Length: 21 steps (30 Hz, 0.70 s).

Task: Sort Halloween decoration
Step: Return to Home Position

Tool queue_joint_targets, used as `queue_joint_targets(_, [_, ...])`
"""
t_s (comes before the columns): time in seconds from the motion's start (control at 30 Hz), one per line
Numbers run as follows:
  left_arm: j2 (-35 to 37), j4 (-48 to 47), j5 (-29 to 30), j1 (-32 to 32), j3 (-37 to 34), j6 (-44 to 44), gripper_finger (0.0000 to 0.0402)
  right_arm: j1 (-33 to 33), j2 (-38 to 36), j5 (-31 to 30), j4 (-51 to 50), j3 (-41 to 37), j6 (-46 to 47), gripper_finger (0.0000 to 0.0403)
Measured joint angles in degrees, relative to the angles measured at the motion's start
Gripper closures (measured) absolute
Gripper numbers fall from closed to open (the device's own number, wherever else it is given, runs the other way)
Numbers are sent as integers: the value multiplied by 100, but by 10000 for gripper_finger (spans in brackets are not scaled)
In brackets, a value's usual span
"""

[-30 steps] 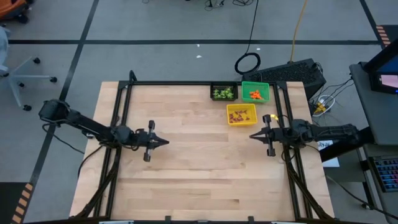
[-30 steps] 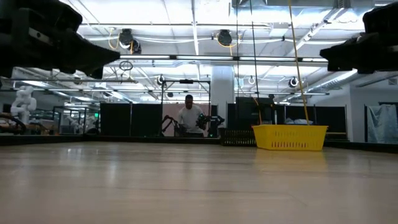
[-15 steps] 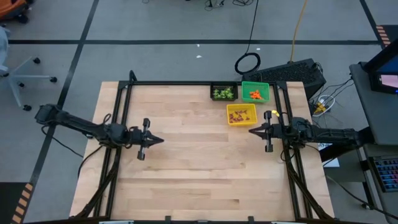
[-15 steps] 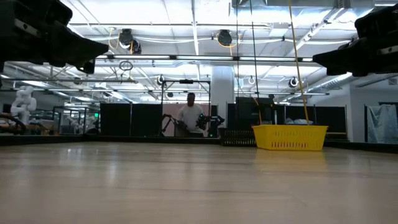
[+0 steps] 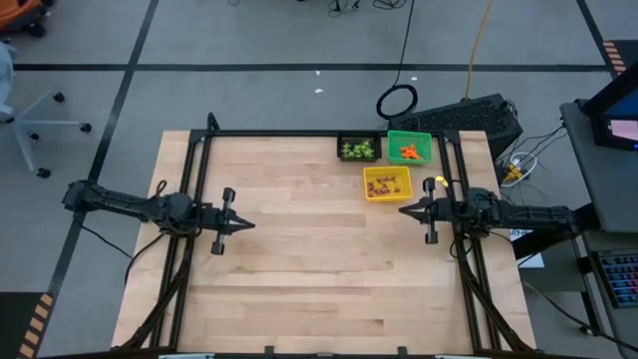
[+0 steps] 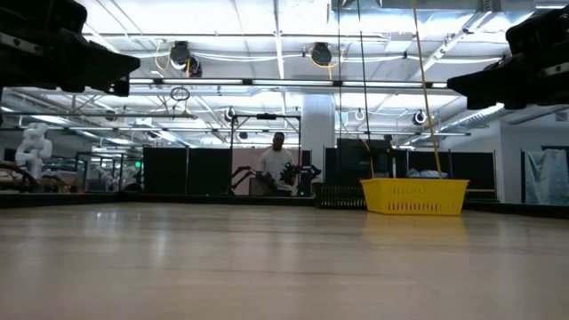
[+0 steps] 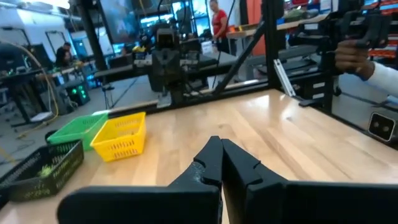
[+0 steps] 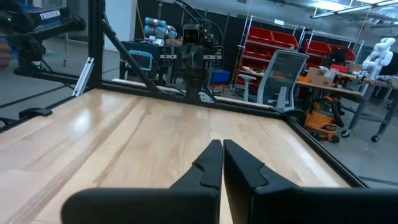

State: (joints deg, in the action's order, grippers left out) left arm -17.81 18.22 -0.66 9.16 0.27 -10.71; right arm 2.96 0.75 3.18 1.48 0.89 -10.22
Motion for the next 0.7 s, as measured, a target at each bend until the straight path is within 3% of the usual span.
queue_joint_targets(0.53, [1616, -1699, -27, -211, -2, 178, 401, 0, 0, -7, -24, 0, 104, 403])
queue_joint_targets(0.7, [1778, -1714, -26, -211, -2, 143, 402, 0, 2, -9, -24, 0, 123, 403])
